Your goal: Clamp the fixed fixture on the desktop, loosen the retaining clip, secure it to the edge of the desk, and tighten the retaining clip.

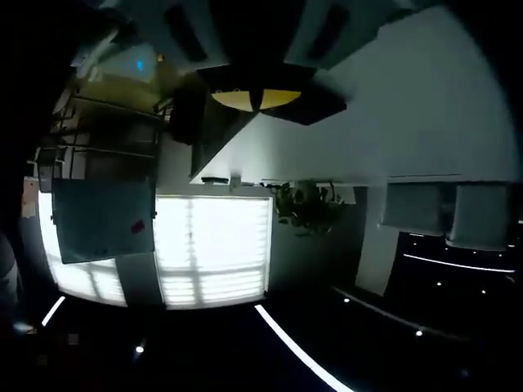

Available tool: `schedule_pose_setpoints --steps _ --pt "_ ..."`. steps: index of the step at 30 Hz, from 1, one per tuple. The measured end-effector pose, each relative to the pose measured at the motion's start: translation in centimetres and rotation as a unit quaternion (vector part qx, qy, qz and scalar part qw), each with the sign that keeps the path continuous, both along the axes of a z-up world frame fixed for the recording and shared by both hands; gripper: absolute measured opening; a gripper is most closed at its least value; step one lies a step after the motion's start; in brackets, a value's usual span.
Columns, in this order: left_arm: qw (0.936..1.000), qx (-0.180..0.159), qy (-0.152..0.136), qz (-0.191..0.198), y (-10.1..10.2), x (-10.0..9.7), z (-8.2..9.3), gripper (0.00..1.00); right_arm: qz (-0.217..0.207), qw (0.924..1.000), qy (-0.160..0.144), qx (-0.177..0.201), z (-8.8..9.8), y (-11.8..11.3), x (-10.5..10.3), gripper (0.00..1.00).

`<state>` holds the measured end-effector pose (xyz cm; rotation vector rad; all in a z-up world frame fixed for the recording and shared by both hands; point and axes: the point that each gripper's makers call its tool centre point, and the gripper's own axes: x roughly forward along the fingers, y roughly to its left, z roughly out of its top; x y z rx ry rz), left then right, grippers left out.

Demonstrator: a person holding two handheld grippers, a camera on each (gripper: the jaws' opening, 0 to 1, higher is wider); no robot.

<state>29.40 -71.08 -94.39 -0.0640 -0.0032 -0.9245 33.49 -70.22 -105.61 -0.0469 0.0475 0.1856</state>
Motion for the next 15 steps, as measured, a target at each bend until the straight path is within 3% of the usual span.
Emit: schedule_pose_setpoints --steps 3,6,9,13,15 --pt "1.0 -0.003 -0.001 0.0 0.0 0.0 0.0 0.01 0.012 0.9995 -0.021 -0.018 1.0 1.0 -0.2 0.49" --pt "1.0 -0.004 0.0 0.0 0.0 0.0 0.1 0.01 0.016 0.9996 -0.023 -0.011 1.5 1.7 0.0 0.48" --pt "1.0 -0.003 -0.001 0.0 0.0 0.0 0.1 0.01 0.015 0.9988 -0.021 -0.042 1.3 2.0 0.3 0.34" --pt "1.0 -0.003 -0.001 0.001 0.0 0.0 0.0 0.01 0.006 0.9989 -0.018 -0.042 1.3 1.3 0.4 0.26" --pt "1.0 -0.003 -0.002 0.0 -0.1 0.1 0.0 0.01 0.025 0.9974 -0.021 -0.065 1.3 1.4 0.6 0.25"
